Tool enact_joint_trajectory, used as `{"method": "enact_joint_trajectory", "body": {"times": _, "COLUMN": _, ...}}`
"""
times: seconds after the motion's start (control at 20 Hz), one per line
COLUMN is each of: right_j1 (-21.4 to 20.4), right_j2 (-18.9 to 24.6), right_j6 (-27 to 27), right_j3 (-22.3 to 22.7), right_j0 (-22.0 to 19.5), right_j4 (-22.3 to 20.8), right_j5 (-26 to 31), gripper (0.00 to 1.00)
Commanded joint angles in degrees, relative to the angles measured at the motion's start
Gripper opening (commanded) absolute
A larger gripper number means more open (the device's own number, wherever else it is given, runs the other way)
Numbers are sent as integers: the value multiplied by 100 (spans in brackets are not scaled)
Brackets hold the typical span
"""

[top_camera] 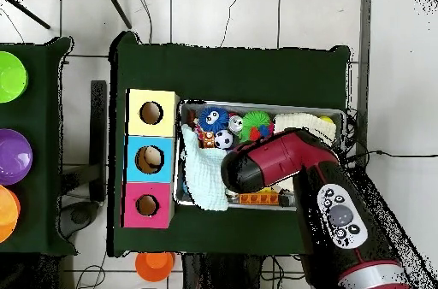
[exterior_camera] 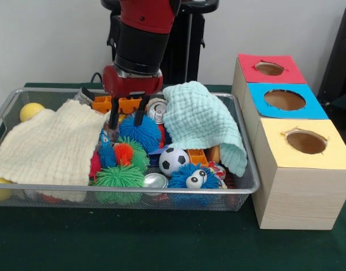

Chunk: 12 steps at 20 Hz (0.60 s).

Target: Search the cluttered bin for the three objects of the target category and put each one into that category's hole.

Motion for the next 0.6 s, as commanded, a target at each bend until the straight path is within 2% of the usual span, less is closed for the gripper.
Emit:
{"method": "enact_joint_trajectory", "body": {"times": 0.05, "right_j1": 409, "right_j2": -202, "right_j6": 108, "right_j3": -432, "right_j0": 65, "right_j4": -390, "right_j5": -262, "gripper": 100}}
{"method": "enact_joint_trajectory", "body": {"times": 0.6, "right_j1": 512, "right_j2": -355, "right_j6": 143, "right_j3": -485, "right_j0": 138, "right_j4": -447, "right_j5": -445, "gripper": 100}}
